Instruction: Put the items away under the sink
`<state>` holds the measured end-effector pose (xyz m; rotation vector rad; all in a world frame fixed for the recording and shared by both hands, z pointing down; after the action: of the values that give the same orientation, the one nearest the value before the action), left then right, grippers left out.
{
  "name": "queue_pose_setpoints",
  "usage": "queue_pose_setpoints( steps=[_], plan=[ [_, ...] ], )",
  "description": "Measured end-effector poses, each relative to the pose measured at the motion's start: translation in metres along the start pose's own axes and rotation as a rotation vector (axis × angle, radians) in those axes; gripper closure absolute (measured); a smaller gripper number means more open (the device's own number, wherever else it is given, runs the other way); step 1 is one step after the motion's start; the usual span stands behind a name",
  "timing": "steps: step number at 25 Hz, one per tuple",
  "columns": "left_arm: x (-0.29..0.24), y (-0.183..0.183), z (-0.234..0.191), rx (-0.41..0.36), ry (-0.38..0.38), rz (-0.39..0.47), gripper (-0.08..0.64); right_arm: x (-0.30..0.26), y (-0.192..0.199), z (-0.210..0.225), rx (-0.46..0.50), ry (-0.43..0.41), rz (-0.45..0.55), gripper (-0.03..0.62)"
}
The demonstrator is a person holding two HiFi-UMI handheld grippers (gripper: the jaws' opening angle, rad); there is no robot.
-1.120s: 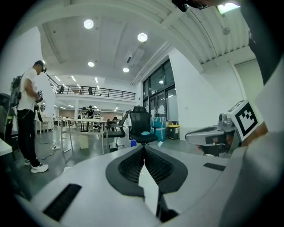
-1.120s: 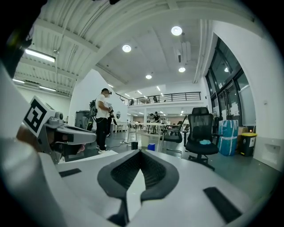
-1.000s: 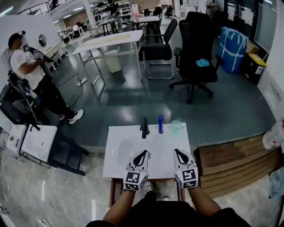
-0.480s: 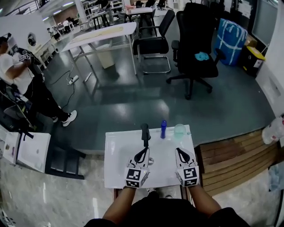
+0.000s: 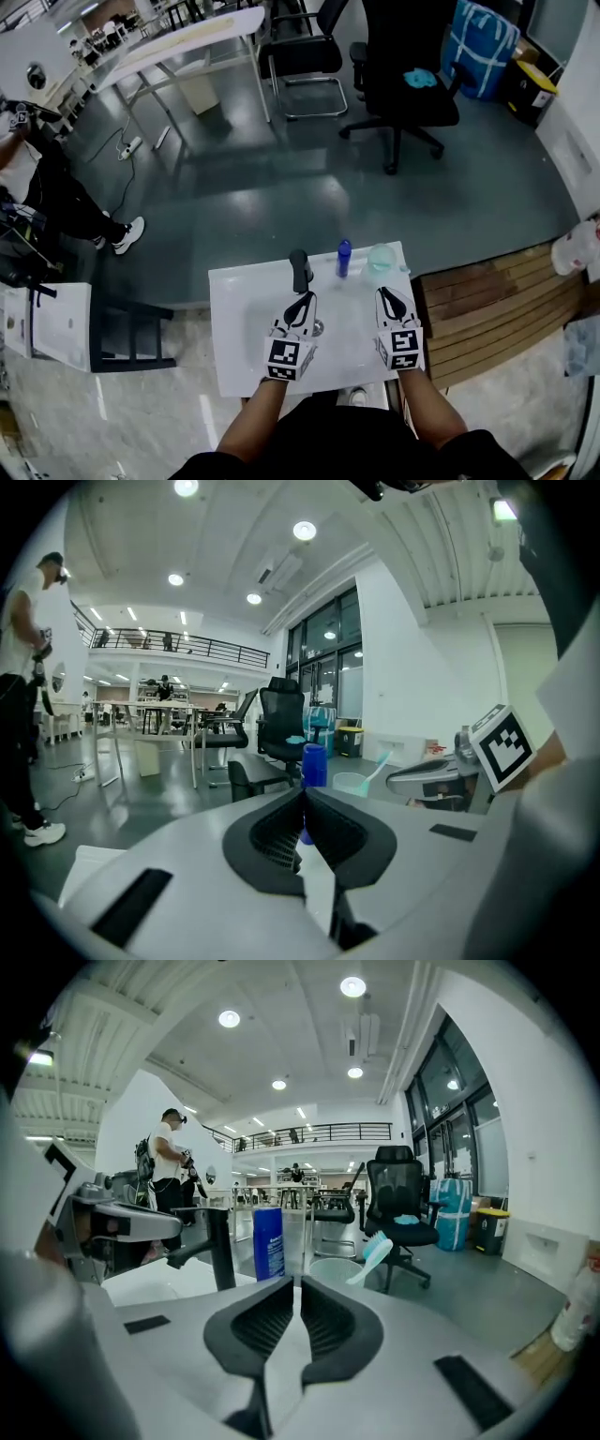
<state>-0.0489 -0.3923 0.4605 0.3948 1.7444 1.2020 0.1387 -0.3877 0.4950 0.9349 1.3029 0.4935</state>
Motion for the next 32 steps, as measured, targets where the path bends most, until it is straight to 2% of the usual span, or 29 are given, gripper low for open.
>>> queue_pose_setpoints(
  steps=[1,6,13,17,23,28,32],
  plan=[
    [-0.003,0.002,0.0,-0.004,0.006,-0.006,0.538,-0.007,0.002,0.003,-0.004,0.006,-0.012,0.551],
    [-0.01,0.011,0.001,-0.011,0.026,-0.034,0.538,-0.035,0.013,0.016,-0.041,0.041,-0.06,0.325],
    [-0.013,0.02,-0.012,-0.006,0.028,-0.057,0.538,-0.075,0.015,0.035,-0.063,0.065,-0.082,0.208],
    [-0.01,0.023,-0.015,-0.003,0.027,-0.061,0.538,-0.093,0.013,0.044,-0.065,0.058,-0.095,0.184],
    [-0.008,0.019,-0.015,-0.027,0.04,-0.057,0.538,-0.113,0.001,0.046,-0.021,0.069,-0.089,0.184],
    [-0.005,0.019,-0.009,-0.027,0.048,-0.054,0.538,-0.112,0.0,0.048,-0.015,0.1,-0.066,0.204],
    [0.0,0.018,-0.005,-0.028,0.05,-0.049,0.538,-0.102,-0.003,0.043,-0.024,0.09,-0.053,0.207]
  ],
)
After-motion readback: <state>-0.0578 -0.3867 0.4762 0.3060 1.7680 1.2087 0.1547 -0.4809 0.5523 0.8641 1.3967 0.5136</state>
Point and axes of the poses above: the fingertips, and each gripper's own axes: x backward along the fingers, z to its right, y out of its underside, the point moved 3 cm from there along x, backward along the fingers, and after that the axes turned 14 degrees about -z, right-handed, at the moved point
